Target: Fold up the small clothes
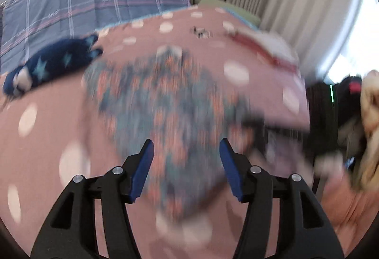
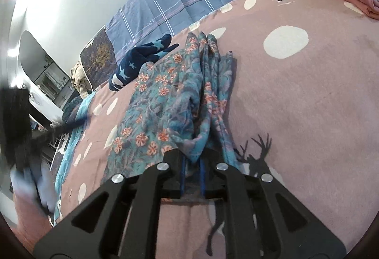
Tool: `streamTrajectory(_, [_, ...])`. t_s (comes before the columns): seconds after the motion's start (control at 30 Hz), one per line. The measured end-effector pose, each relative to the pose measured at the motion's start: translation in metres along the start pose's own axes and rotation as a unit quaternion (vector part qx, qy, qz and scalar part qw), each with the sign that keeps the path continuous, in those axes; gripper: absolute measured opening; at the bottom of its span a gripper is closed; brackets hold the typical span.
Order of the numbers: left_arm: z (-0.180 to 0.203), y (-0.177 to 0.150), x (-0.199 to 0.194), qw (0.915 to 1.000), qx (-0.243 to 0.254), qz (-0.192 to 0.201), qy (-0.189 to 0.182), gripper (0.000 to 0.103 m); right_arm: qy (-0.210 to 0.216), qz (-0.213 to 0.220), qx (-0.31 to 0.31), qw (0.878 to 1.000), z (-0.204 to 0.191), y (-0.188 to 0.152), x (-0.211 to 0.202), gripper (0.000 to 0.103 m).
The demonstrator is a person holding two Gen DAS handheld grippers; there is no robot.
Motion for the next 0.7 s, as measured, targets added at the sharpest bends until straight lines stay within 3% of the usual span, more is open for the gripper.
streamTrajectory(0.03, [0.001,-0.019,0.003,1.0000,-0.003,-0.007,0.004,0.058,0.001,-0.002,-0.003,1.000,-0.001,0.001,0.000,0.017])
streamTrajectory(0.1, [0.000,-0.040,0.014,0.9995,-0.018,-0.024,0.009,0.058,-0.001,-0.010,-0.008,1.000,-0.003,0.006,0.003,0.031])
streamTrajectory(0.17, [-0.001,-0.051,0.028,0.9987,-0.030,-0.032,0.025,0.058,-0.016,-0.013,-0.012,1.000,-0.007,0.012,0.006,0.032])
streamTrajectory(0.2, [-0.002,-0.052,0.035,0.9977,-0.035,-0.033,0.047,0.058,-0.028,-0.013,-0.015,0.999,-0.009,0.015,0.008,0.028])
streamTrajectory(0.27, [-0.006,-0.051,0.040,0.9963,-0.043,-0.026,0.070,0.058,-0.042,-0.014,-0.012,0.999,-0.011,0.020,0.009,0.008])
streamTrajectory(0.4, [-0.011,-0.045,0.032,0.9947,-0.079,0.004,0.066,0.058,-0.004,0.019,-0.001,1.000,-0.019,0.022,-0.017,0.007])
streamTrajectory(0.47, [-0.015,-0.048,0.028,0.9926,-0.082,0.013,0.089,0.058,-0.008,0.027,0.002,1.000,-0.019,0.019,-0.027,0.007])
streamTrajectory(0.53, [-0.022,-0.051,0.036,0.9892,-0.080,-0.013,0.122,0.058,-0.032,0.015,0.012,0.999,-0.009,0.016,-0.022,0.007])
streamTrajectory(0.63, [-0.039,-0.061,0.041,0.9901,-0.111,-0.021,0.083,0.058,-0.068,-0.040,0.027,0.997,0.017,0.007,0.006,0.012])
streamTrajectory(0.7, [-0.040,-0.061,0.033,0.9915,-0.105,-0.017,0.075,0.056,-0.075,-0.033,0.018,0.996,0.021,0.003,0.007,0.022])
Point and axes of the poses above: each gripper's, at about its wrist camera, not at the fingertips, and x roughly the way its jaws point, z to its right, y to its top, the point moved 1 cm from there along x, roughly the way its jaws point, and after that the axes turned 11 degrees about -z, right-handed, at the moved point
